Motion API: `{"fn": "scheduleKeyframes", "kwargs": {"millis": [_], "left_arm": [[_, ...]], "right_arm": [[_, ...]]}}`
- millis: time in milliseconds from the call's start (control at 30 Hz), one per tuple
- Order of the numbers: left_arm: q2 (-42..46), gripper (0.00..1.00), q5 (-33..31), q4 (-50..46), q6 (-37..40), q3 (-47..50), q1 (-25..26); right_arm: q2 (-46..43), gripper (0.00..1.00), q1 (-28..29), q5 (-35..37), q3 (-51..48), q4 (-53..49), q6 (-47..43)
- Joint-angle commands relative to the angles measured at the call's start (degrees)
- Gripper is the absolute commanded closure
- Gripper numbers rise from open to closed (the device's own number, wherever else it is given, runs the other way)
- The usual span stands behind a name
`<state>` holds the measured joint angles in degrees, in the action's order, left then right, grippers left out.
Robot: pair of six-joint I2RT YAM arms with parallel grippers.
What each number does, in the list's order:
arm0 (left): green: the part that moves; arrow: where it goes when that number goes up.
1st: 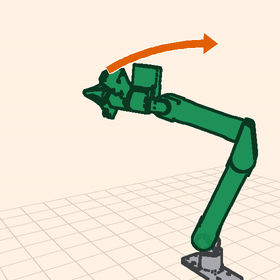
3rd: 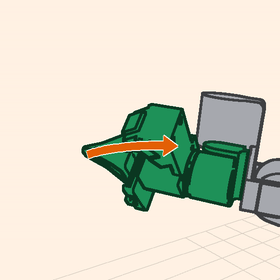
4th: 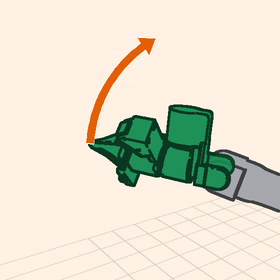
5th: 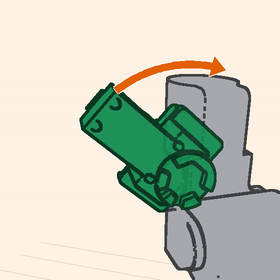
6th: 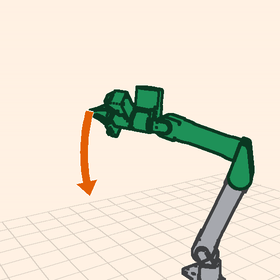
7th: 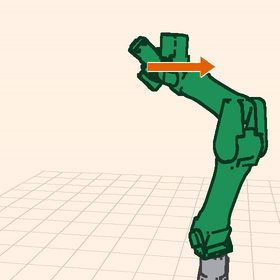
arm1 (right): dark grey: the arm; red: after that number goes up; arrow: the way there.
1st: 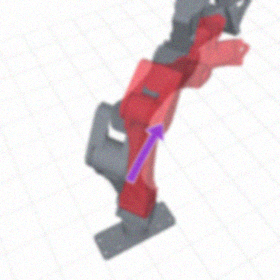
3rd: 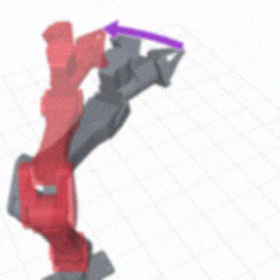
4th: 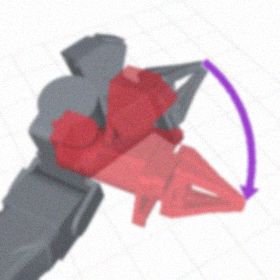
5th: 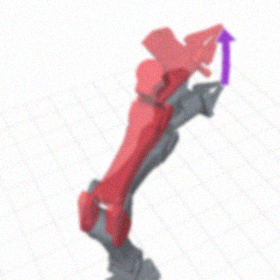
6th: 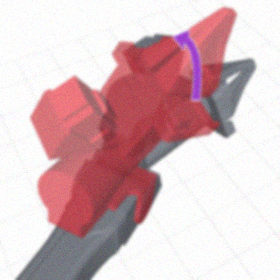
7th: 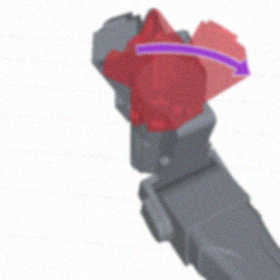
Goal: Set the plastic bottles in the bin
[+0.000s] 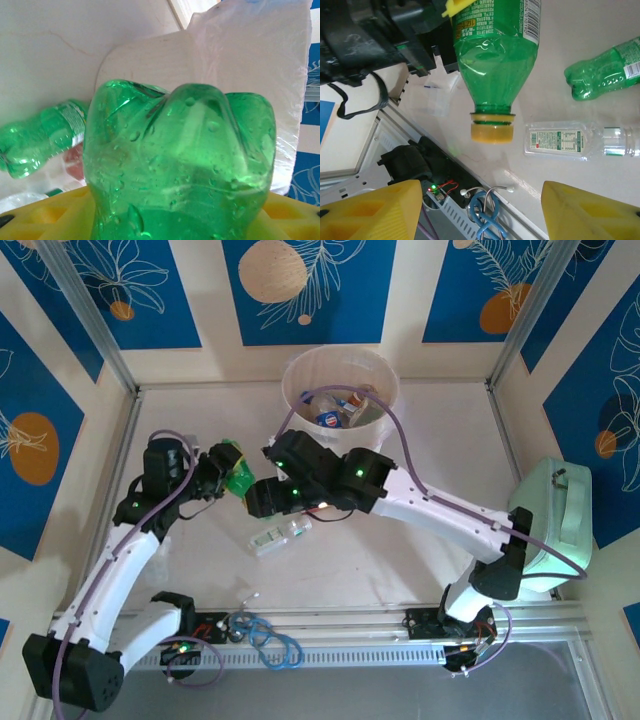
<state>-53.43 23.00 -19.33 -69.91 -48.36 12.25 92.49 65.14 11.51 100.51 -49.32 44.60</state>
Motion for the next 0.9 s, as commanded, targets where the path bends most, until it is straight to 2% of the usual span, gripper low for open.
{"fn": "scheduleKeyframes", "kwargs": {"millis": [0,167,667,867], "left_arm": [[1.43,0.39,4.55,4.33,-6.31,2.06,-0.44],[2.23,0.39,6.61,8.66,-10.44,4.41,-0.46],[3.99,0.4,8.45,9.04,-11.47,3.8,-0.35],[4.13,0.41,8.72,9.12,-11.37,3.8,-0.34]], "right_arm": [[0.3,0.35,0.29,-2.29,2.16,-0.84,0.3],[1.1,0.35,-0.82,-5.68,0.57,1.54,1.52],[4.31,0.41,-1.87,-6.62,0.92,1.16,1.63],[4.81,0.54,-2.45,-6.75,0.99,1.59,1.73]]}}
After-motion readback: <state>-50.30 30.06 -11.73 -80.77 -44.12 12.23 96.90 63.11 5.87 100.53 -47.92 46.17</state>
